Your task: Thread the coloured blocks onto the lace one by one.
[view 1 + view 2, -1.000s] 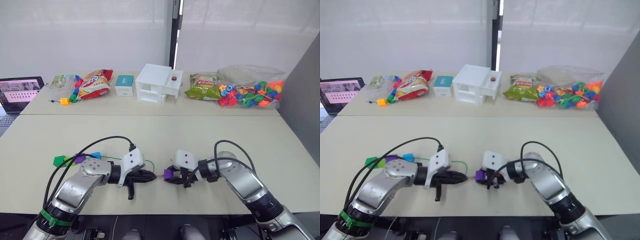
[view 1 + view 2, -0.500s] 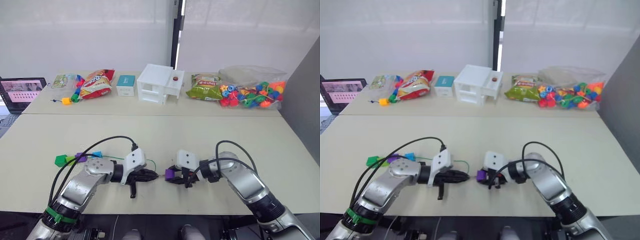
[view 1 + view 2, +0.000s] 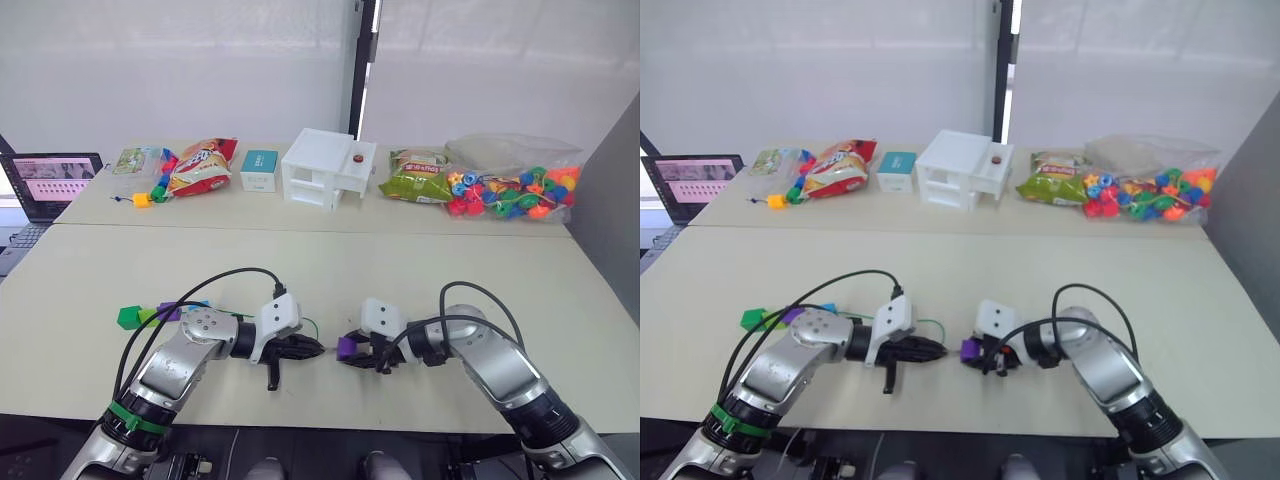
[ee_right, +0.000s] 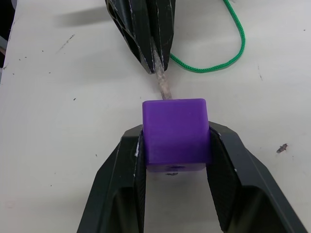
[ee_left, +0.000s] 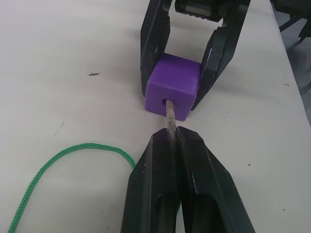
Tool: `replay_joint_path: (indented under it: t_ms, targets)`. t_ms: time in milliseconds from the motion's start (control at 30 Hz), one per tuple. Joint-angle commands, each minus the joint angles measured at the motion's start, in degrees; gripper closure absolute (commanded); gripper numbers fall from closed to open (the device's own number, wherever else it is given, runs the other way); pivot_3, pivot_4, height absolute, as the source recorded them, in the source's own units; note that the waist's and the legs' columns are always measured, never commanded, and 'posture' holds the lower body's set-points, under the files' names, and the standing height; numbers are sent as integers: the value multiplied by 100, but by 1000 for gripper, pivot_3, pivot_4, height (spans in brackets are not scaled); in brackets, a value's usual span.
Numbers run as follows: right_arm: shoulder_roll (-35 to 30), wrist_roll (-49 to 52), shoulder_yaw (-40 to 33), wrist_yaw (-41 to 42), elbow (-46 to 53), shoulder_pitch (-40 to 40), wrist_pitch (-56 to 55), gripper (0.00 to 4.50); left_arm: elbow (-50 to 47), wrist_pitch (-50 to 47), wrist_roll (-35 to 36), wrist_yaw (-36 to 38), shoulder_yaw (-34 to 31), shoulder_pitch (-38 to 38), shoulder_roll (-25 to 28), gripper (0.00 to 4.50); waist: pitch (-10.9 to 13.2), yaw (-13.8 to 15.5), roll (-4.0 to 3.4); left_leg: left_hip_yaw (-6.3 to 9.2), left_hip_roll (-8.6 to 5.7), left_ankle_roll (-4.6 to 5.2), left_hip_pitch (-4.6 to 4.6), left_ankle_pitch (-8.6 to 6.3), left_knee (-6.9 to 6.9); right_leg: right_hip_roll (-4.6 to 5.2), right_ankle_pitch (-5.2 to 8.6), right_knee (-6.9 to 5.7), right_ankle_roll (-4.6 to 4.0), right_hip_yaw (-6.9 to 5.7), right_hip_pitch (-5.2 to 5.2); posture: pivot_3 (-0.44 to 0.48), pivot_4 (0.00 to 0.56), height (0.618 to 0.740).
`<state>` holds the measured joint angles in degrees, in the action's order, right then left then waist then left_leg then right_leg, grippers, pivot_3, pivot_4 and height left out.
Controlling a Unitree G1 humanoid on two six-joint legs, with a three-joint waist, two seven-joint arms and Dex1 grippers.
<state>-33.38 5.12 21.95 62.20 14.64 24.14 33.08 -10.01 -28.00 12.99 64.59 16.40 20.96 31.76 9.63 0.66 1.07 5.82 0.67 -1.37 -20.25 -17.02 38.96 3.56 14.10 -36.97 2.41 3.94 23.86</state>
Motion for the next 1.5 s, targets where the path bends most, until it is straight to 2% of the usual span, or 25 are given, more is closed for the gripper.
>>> replay_joint_path:
  t_ms: [33,333,633,1067,1500]
  targets:
    - [42,-50,272,-96,31,-177,10,3330,-449,138,236,69,66,37,-110,4500,-1,-11,1,0,0,0,0,0,0,0,0,0,0,0,0,0,150,740]
    - [-128,-85,204,-205,7,-432,-151,3330,-884,-50,343,54,-238,-314,346,4500,-1,-148,2,0,5,5,-2,-3,-11,-3,0,-7,0,0,17,0,150,740]
    - [-530,-59,144,19,-65,-455,-342,3330,-1190,-139,492,19,-543,-739,774,4500,-1,-138,1,-1,5,8,-2,-5,-12,-2,1,-1,0,0,15,0,150,740]
    - [-670,4,191,120,63,-435,-337,3330,-1307,-202,735,-234,-672,-878,811,4500,-1,-91,1,-2,4,8,-2,-5,-9,-1,1,3,0,0,10,0,150,740]
    - [-613,52,235,109,274,-423,-189,3330,-1259,-134,719,-291,-467,-811,751,4500,-1,-99,1,-2,4,8,-2,-5,-9,-1,1,2,0,0,10,0,150,740]
